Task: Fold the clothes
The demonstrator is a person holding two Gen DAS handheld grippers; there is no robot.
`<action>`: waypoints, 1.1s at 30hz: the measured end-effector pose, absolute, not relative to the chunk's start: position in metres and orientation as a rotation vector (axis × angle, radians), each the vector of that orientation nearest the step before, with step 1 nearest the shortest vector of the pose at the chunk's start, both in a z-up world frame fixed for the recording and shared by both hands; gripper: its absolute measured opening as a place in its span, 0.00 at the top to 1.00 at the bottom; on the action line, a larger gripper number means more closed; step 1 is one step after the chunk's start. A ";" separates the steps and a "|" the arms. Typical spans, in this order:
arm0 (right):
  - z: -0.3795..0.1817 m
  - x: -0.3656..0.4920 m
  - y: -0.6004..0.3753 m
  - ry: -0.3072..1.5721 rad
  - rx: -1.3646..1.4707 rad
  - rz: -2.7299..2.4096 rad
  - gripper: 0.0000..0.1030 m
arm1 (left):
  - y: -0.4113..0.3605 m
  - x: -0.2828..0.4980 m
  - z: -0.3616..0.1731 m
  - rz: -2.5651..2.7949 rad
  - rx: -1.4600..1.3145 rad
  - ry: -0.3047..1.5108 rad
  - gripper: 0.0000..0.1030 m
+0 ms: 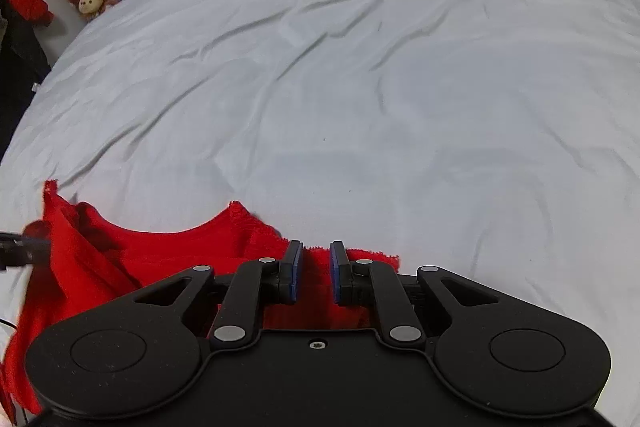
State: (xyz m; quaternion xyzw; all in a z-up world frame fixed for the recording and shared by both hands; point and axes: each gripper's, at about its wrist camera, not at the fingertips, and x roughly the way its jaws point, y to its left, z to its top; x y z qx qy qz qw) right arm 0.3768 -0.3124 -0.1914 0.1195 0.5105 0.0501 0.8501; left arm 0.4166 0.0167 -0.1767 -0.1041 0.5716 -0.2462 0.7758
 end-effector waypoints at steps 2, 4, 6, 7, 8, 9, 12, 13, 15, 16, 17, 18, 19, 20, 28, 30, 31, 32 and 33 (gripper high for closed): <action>-0.183 0.371 -0.313 1.068 0.250 0.111 0.81 | 0.019 0.408 -0.170 -0.523 -0.213 1.242 0.59; -0.169 0.361 -0.314 1.051 0.238 0.114 0.79 | 0.026 0.398 -0.162 -0.507 -0.209 1.252 0.58; -0.161 0.354 -0.314 1.044 0.230 0.113 0.76 | 0.032 0.389 -0.155 -0.493 -0.205 1.255 0.57; -0.157 0.350 -0.313 1.046 0.224 0.113 0.76 | 0.036 0.383 -0.151 -0.486 -0.204 1.253 0.57; -0.154 0.345 -0.311 1.048 0.219 0.112 0.75 | 0.040 0.378 -0.147 -0.481 -0.204 1.248 0.57; -0.150 0.338 -0.310 1.058 0.213 0.111 0.75 | 0.046 0.369 -0.142 -0.478 -0.209 1.242 0.57; -0.148 0.320 -0.308 1.082 0.200 0.121 0.75 | 0.056 0.351 -0.137 -0.467 -0.224 1.240 0.57; -0.148 0.309 -0.306 1.099 0.192 0.128 0.75 | 0.061 0.343 -0.137 -0.459 -0.224 1.241 0.57; -0.150 0.295 -0.303 1.122 0.181 0.138 0.75 | 0.066 0.332 -0.138 -0.449 -0.224 1.249 0.57; -0.151 0.288 -0.302 1.133 0.175 0.143 0.75 | 0.070 0.325 -0.139 -0.443 -0.226 1.252 0.57; -0.154 0.275 -0.301 1.154 0.175 0.153 0.75 | 0.074 0.318 -0.139 -0.436 -0.230 1.252 0.57; -0.156 0.268 -0.301 1.163 0.179 0.158 0.75 | 0.078 0.312 -0.140 -0.431 -0.235 1.254 0.57; -0.158 0.260 -0.301 1.173 0.183 0.163 0.75 | 0.082 0.305 -0.141 -0.427 -0.241 1.255 0.57; -0.160 0.254 -0.301 1.179 0.187 0.166 0.75 | 0.087 0.298 -0.142 -0.419 -0.249 1.256 0.57; -0.173 0.207 -0.305 1.214 0.233 0.172 0.76 | 0.111 0.264 -0.154 -0.364 -0.288 1.257 0.57; -0.176 0.199 -0.307 1.221 0.248 0.171 0.76 | 0.114 0.259 -0.158 -0.361 -0.296 1.261 0.57; -0.177 0.195 -0.307 1.225 0.256 0.170 0.75 | 0.114 0.256 -0.160 -0.361 -0.296 1.263 0.57; -0.177 0.193 -0.308 1.226 0.259 0.168 0.75 | 0.114 0.254 -0.163 -0.361 -0.297 1.265 0.57; -0.179 0.192 -0.309 1.228 0.268 0.166 0.76 | 0.113 0.253 -0.166 -0.360 -0.303 1.264 0.57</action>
